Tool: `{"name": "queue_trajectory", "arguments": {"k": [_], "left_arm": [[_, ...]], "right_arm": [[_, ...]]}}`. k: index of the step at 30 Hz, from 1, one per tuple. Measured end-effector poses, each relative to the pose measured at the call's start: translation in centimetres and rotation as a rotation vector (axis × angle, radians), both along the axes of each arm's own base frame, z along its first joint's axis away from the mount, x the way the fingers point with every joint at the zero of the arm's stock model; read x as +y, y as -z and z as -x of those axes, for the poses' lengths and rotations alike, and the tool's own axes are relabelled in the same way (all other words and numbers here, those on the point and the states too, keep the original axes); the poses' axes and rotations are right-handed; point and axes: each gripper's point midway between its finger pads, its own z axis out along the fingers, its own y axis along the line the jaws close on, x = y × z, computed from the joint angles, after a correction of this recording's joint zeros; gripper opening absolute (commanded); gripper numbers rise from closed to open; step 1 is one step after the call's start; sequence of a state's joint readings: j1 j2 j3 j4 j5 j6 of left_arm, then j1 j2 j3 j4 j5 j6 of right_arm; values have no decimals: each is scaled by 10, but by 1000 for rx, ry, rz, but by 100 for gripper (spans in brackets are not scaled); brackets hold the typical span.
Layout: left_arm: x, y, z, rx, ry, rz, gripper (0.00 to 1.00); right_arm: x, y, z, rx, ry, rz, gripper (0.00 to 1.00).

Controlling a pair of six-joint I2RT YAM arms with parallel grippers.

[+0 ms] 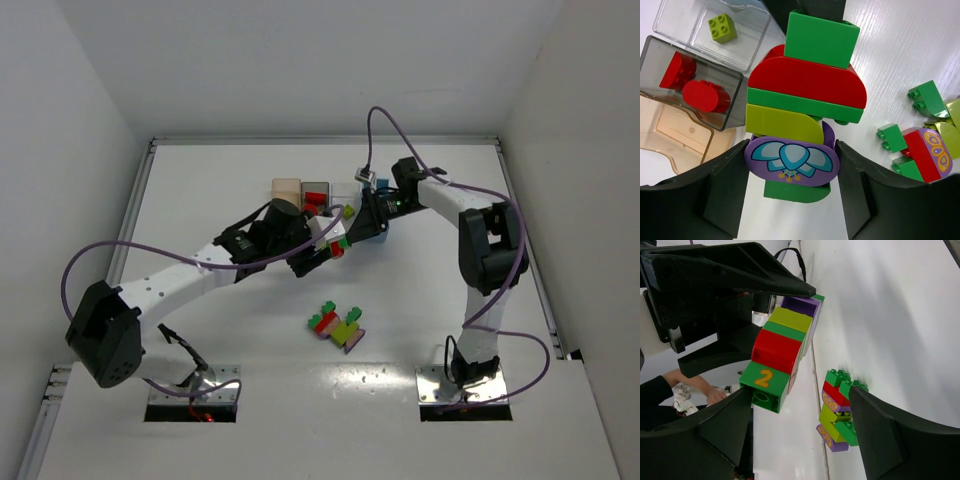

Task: Sort the legos into containers by color

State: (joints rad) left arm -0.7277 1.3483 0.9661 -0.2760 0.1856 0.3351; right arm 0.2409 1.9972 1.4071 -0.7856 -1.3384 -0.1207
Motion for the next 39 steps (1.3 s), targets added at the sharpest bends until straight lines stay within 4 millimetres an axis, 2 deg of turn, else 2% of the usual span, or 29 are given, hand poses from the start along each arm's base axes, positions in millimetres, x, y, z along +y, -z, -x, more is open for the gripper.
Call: {"name": "queue_trajectory", "arguments": {"k": [9,21,25,36,39], "left_arm": [[0,3,-3,-7,-7,-9,31],[11,-8,6,-47,-21,6,28],[12,-6,6,-46,-25,1,28],[7,14,0,-18,-9,-49,28],[5,14,-3,-20,-4,-53,28]], "right_arm": [[0,0,0,-3,-1,-2,75],[-18,0,-2,13,33,-1,75],[-16,-1,0,18,28,-9,79],[-5,-6,9,26,-10,-31,79],[-2,-7,13,24,-22,-31,79]]}}
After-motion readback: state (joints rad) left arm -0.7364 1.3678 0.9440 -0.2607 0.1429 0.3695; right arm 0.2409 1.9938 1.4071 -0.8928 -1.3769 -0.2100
